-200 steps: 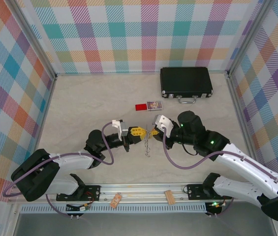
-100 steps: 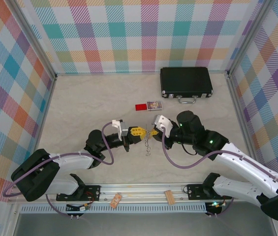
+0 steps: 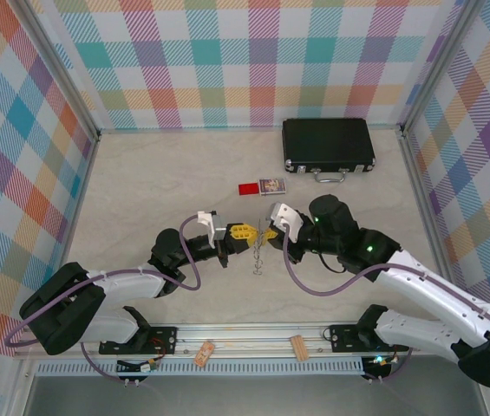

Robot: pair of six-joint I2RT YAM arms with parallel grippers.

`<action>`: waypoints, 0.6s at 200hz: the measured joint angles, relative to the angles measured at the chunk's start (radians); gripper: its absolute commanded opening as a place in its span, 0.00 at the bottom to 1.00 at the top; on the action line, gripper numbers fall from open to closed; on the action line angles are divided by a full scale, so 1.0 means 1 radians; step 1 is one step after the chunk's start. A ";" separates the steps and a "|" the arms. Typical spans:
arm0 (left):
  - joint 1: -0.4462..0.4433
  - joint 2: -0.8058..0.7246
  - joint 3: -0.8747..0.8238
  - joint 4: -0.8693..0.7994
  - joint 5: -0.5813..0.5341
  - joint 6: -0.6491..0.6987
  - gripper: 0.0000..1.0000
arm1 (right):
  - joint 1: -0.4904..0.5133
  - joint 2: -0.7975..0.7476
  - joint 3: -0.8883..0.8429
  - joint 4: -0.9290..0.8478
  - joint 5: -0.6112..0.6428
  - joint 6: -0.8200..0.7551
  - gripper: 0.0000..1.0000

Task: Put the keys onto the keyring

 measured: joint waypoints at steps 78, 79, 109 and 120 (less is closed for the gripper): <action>0.000 0.002 0.000 0.001 0.000 0.000 0.00 | 0.000 0.003 0.000 0.000 -0.006 0.000 0.00; 0.000 0.002 0.000 0.000 0.000 0.000 0.00 | 0.000 0.003 0.000 0.000 -0.006 0.000 0.00; 0.000 0.002 0.000 0.000 -0.006 -0.008 0.00 | 0.000 0.003 -0.004 0.000 -0.010 -0.016 0.00; 0.000 0.002 0.000 0.000 -0.008 -0.012 0.00 | 0.000 0.003 -0.005 0.000 -0.011 -0.023 0.00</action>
